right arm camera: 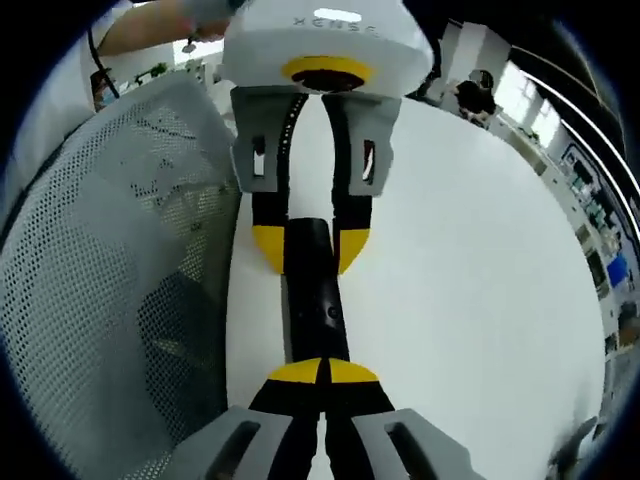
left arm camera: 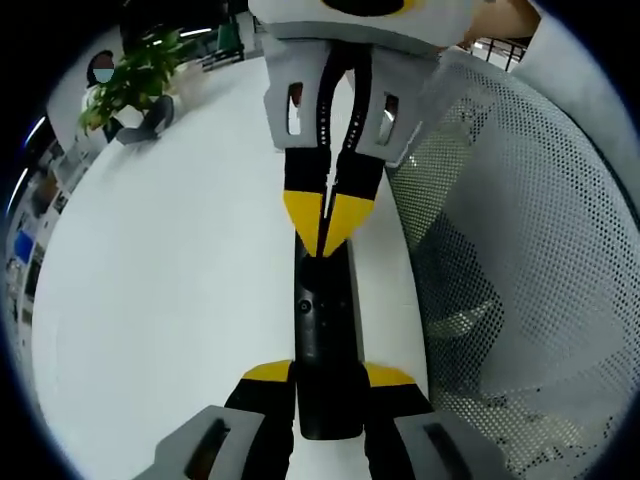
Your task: Press the specified remote control buttons in sequence, fully releasing each button before pressing the next.
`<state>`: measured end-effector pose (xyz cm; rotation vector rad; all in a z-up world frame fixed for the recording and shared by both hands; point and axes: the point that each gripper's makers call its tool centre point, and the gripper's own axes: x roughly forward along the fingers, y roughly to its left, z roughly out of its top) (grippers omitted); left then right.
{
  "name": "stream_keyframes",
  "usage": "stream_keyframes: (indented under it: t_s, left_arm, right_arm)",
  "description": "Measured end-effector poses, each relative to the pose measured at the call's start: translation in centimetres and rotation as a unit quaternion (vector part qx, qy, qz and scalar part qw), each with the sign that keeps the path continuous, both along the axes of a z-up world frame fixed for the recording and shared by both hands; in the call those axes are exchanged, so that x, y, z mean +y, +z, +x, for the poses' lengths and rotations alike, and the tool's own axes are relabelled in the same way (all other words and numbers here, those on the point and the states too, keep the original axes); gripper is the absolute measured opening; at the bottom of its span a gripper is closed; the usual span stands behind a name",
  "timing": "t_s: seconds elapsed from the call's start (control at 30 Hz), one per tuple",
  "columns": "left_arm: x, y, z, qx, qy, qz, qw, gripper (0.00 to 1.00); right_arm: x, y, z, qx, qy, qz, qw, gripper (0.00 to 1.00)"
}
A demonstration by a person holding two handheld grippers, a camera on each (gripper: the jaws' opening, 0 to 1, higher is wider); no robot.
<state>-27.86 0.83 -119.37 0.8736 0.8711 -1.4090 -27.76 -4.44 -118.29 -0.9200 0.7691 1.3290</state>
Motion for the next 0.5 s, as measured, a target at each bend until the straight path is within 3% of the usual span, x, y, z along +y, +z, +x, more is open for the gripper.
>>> stream_keyframes:
  t_s: [0.2,0.5]
  left_arm:
    - [-0.03,0.01,0.03,0.001,0.000,-0.002,1.0000,0.24]
    - [-0.03,0.01,-0.02,0.000,0.002,0.002,1.0000,0.24]
  right_arm:
    - [-0.02,-0.01,0.28,0.008,-0.003,-0.008,0.9999,0.00]
    - [-0.04,0.02,0.27,0.035,-0.007,0.013,0.9993,0.00]
